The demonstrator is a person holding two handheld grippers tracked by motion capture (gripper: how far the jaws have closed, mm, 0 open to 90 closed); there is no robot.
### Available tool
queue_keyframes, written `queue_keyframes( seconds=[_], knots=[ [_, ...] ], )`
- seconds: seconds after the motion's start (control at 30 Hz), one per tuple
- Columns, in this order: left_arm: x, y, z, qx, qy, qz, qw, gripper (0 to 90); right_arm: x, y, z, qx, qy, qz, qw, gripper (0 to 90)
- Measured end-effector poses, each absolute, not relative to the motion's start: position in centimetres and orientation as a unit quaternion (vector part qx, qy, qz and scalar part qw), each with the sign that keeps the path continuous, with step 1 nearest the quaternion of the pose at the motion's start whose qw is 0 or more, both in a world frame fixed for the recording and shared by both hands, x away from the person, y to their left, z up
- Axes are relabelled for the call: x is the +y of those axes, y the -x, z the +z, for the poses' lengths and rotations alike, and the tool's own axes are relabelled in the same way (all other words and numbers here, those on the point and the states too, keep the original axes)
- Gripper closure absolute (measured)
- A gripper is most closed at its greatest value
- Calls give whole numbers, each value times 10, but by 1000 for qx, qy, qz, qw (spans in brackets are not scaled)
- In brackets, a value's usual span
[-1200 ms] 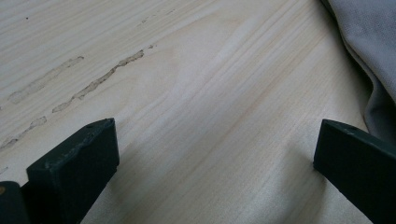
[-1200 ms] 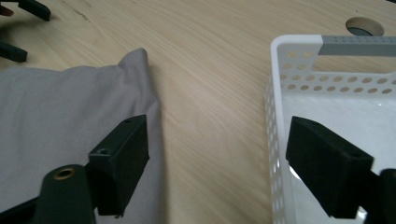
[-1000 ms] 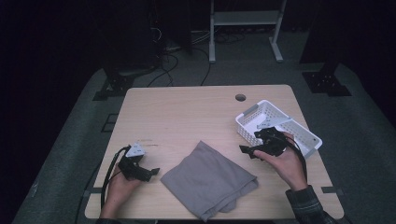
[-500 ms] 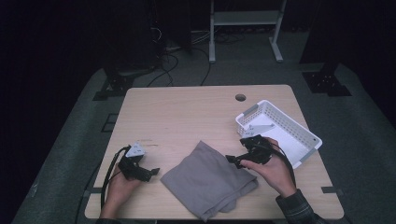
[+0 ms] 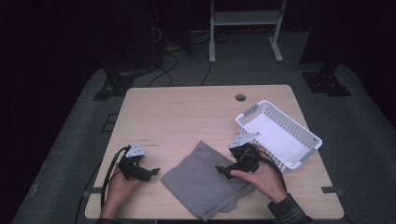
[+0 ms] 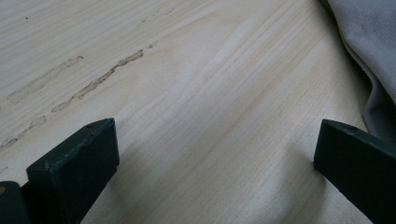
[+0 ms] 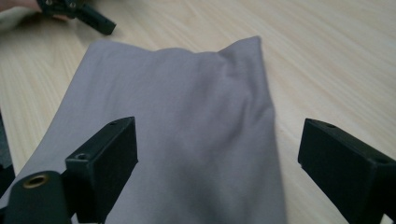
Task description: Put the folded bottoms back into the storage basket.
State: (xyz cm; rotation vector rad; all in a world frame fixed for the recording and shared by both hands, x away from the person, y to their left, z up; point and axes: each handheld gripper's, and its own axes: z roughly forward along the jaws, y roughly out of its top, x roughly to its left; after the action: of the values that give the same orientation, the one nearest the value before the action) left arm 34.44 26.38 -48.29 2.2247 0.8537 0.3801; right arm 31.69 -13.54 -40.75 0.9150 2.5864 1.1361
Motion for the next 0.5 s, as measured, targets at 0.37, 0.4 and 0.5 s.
queue_keyframes(
  seconds=[0.37, 0.4, 0.5],
  knots=[
    [264, -344, -483, 331, -861, 148, 358, 0, -119, -311, -425, 878, -299, 368, 68, 62],
    [264, -344, -483, 331, -861, 148, 357, 0, -117, -311, -428, 880, -298, 365, 64, 62],
    [264, -344, -483, 332, -860, 147, 358, 0, -109, -310, -437, 886, -295, 353, 56, 42]
  ],
)
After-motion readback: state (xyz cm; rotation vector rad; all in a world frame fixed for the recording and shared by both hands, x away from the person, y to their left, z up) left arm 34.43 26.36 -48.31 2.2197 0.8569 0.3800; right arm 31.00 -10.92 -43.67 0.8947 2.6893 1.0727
